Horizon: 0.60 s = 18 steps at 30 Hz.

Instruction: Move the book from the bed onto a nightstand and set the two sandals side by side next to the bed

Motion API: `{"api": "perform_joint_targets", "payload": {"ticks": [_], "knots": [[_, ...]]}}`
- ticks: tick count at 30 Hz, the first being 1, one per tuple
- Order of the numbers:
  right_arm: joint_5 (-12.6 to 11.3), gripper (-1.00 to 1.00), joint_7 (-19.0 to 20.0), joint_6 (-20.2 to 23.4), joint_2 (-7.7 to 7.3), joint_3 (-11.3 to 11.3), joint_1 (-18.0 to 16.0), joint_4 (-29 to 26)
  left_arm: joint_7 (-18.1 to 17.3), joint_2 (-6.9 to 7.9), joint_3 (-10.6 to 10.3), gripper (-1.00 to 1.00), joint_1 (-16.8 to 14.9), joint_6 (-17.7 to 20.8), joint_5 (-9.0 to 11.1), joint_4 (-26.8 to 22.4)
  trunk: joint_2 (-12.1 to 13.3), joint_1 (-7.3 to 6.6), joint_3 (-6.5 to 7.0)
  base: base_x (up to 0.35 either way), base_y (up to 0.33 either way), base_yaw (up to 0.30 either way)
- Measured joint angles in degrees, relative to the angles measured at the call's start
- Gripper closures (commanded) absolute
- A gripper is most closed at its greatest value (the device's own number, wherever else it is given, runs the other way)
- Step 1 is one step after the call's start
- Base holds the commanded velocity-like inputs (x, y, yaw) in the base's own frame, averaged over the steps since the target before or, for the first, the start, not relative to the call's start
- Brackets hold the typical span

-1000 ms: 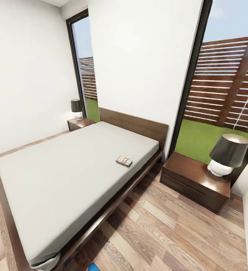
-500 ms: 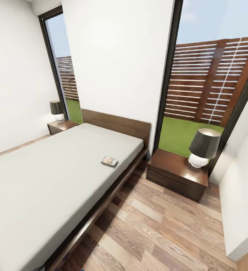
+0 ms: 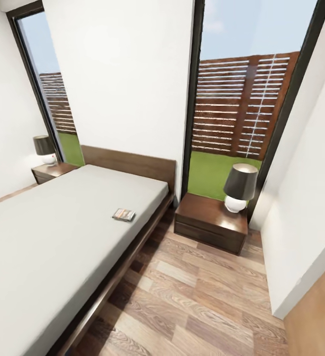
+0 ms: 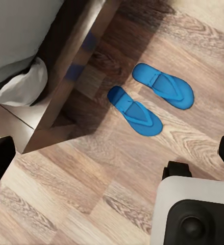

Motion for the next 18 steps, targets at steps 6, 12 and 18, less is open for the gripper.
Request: {"api": "perform_joint_targets", "payload": {"ticks": [6, 12, 18], "knots": [[-0.01, -1.00, 0.00, 0.00, 0.00, 0.01, 0.01, 0.00, 0.00, 0.01, 0.00, -1.00, 0.00, 0.00, -0.01, 0.00, 0.00, 0.00, 0.00, 0.000, 0.000, -0.295], [0.01, -1.00, 0.00, 0.00, 0.00, 0.02, 0.02, 0.00, 0.00, 0.01, 0.00, -1.00, 0.00, 0.00, -0.01, 0.00, 0.00, 0.00, 0.00, 0.000, 0.000, -0.295], [-0.01, -1.00, 0.00, 0.00, 0.00, 0.02, 0.04, 0.00, 0.00, 0.01, 0.00, -1.00, 0.00, 0.00, -0.01, 0.00, 0.00, 0.00, 0.00, 0.000, 0.000, -0.274]]}}
